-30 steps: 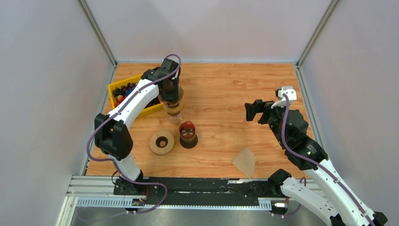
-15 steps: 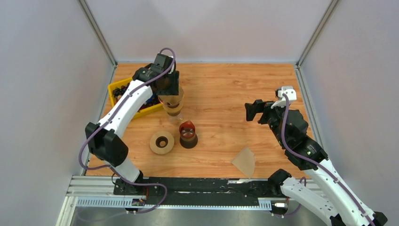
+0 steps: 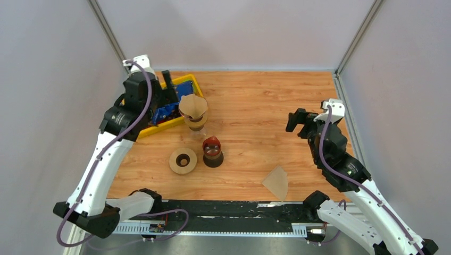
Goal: Place the coffee filter in the dripper
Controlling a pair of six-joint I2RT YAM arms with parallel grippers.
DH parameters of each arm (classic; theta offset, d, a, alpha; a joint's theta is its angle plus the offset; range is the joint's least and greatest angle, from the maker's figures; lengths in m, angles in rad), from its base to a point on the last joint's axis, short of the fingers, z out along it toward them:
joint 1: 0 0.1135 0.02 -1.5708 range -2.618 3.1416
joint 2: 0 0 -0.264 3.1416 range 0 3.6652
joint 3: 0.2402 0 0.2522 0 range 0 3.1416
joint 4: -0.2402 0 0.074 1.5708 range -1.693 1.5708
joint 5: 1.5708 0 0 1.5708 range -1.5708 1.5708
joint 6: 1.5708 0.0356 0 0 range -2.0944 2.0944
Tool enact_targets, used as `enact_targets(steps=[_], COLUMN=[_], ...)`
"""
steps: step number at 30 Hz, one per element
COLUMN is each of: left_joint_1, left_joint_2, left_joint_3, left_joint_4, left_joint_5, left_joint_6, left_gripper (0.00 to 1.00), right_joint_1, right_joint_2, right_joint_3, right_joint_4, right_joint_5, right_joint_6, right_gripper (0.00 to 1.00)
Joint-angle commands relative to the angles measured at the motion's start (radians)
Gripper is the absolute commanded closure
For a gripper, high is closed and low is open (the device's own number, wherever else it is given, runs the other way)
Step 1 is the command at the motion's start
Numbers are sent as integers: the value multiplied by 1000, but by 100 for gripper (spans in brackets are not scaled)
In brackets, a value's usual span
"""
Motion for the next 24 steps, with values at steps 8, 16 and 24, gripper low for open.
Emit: enact_targets(steps=[8, 16, 24], left_joint_1=[311, 327, 328], left_joint_2=[-181, -250, -285], left_joint_3=[-350, -488, -508], left_joint_4=[95, 161, 152], left_joint_5=[-280, -248, -235], left_joint_6=[-276, -288, -275], left_gripper=[0, 0, 0], right_joint_1=[-4, -4, -4], right_joint_2=[-23, -5, -16], right_joint_3=[22, 8, 4], right_joint_4=[-59, -61, -61], right_joint_5=[335, 380, 394], right_joint_6=[119, 131, 151], right_gripper=[0, 0, 0])
